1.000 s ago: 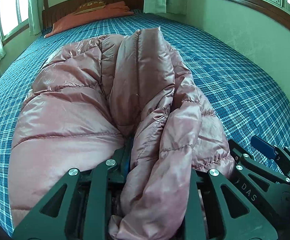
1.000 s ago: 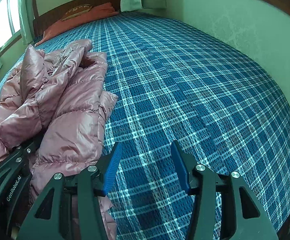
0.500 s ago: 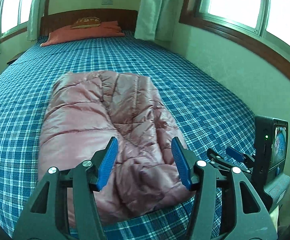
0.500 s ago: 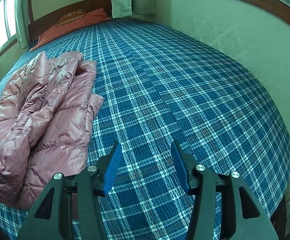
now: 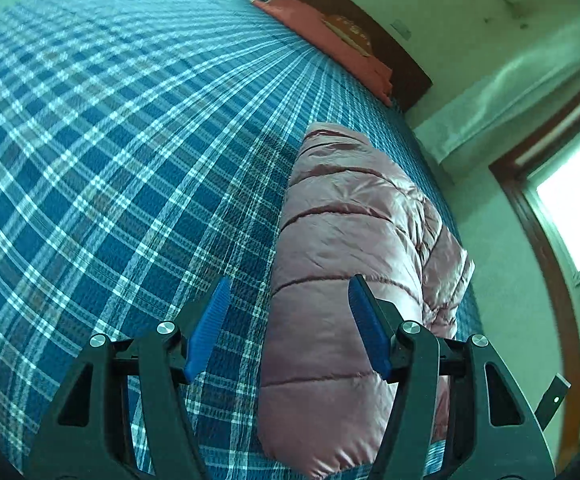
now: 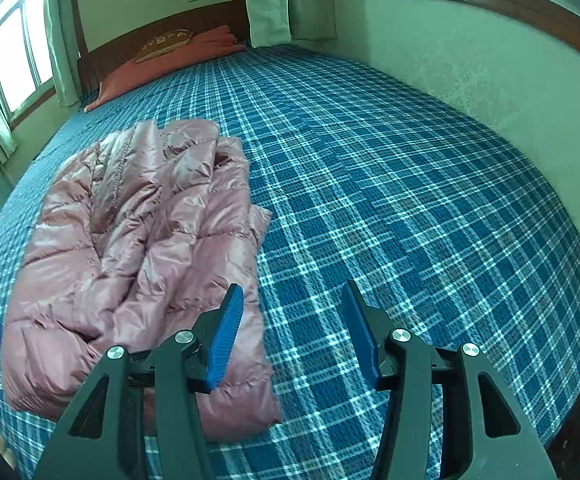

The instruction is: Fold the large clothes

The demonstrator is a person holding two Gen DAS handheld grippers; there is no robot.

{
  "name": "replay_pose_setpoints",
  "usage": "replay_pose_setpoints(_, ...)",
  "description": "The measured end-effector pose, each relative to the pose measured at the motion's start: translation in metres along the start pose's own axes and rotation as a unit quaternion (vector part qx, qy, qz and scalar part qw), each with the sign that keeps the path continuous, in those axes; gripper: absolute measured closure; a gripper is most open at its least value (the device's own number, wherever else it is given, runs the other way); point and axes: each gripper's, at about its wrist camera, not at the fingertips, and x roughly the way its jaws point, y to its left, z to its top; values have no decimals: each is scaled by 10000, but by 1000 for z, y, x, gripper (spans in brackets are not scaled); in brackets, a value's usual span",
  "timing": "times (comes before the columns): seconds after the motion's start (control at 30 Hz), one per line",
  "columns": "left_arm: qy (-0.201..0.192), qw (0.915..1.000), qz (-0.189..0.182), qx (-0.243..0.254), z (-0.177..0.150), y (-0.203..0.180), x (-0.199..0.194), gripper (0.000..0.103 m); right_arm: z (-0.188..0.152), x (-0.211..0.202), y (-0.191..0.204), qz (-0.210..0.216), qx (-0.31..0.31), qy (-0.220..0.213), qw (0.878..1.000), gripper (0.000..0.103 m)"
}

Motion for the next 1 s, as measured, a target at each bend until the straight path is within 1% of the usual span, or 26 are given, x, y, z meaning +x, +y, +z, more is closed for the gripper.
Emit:
replay_pose_setpoints(0.03,81,9997,-128,-210,4,7,7,42,5,3,-1,210,168,23,9996,51)
replay_pose_setpoints(0.07,167,9989,-246,-369,7,12,13,42,9,6,-2,471,369,62,9982,49)
replay_pose_setpoints(0.1,288,9974,-383,-531,11,17,21,42,14,10,-5,763,599,97,9952,41)
replay_pose_setpoints(0.13,375,9960,-496,-644,11,18,29,42,19,14,-6,1027,801,115,9914,39)
replay_pose_setpoints(0.2,487,9932,-717,-773,16,19,42,42,28,24,-6,1547,1094,173,9817,38)
replay_pose_setpoints(0.27,551,9919,-826,-787,18,15,53,41,36,35,-1,1880,1250,262,9738,36)
replay_pose_setpoints(0.43,838,9878,-997,-853,21,9,76,41,56,68,19,2320,1329,575,9619,36)
replay_pose_setpoints(0.53,916,9867,-1028,-859,21,6,83,37,63,85,34,2421,1215,787,9594,36)
replay_pose_setpoints(0.6,969,9863,-1030,-855,22,5,87,37,65,92,41,2466,1130,804,9592,36)
replay_pose_setpoints(0.63,981,9860,-1043,-851,22,3,87,37,67,93,43,2475,1081,802,9595,40)
replay_pose_setpoints(0.67,981,9863,-1030,-836,23,2,88,37,68,94,46,2516,1021,820,9589,64)
replay_pose_setpoints(0.7,980,9866,-1012,-818,23,0,88,37,68,96,48,2553,998,833,9581,80)
replay_pose_setpoints(0.77,991,9870,-972,-810,24,-4,89,36,69,93,41,2601,1051,715,9572,87)
replay_pose_setpoints(0.8,994,9873,-947,-805,24,-7,89,37,69,90,36,2598,1075,633,9576,89)
replay_pose_setpoints(0.9,1006,9898,-761,-664,22,-18,91,36,64,87,21,2494,1182,525,9597,91)
replay_pose_setpoints(1.0,1069,9910,-558,-575,18,-28,101,36,52,94,-1,2372,1361,573,9602,91)
